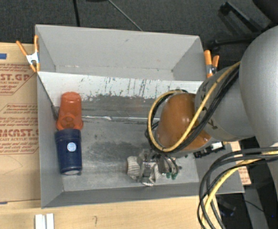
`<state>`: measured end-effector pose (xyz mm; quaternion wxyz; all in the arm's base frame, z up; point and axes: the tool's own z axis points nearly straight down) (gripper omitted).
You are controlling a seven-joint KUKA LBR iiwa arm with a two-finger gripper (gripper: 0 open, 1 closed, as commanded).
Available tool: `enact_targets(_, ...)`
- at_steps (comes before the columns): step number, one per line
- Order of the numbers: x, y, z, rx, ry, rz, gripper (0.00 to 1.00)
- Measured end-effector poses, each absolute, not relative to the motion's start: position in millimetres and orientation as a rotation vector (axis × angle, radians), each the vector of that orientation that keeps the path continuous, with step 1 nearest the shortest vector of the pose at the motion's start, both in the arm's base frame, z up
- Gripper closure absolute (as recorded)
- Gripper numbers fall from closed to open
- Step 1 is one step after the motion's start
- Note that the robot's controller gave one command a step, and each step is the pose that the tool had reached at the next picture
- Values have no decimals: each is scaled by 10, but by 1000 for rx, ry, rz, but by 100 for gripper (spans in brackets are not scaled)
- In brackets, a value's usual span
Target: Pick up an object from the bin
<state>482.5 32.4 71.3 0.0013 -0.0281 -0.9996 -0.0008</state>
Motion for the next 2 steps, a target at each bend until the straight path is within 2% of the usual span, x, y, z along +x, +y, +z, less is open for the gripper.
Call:
enact_targets(1,4825,324,713,-88,-3138,-3,100)
enact_targets(2,4996,374,2190,-107,-3141,-2,100)
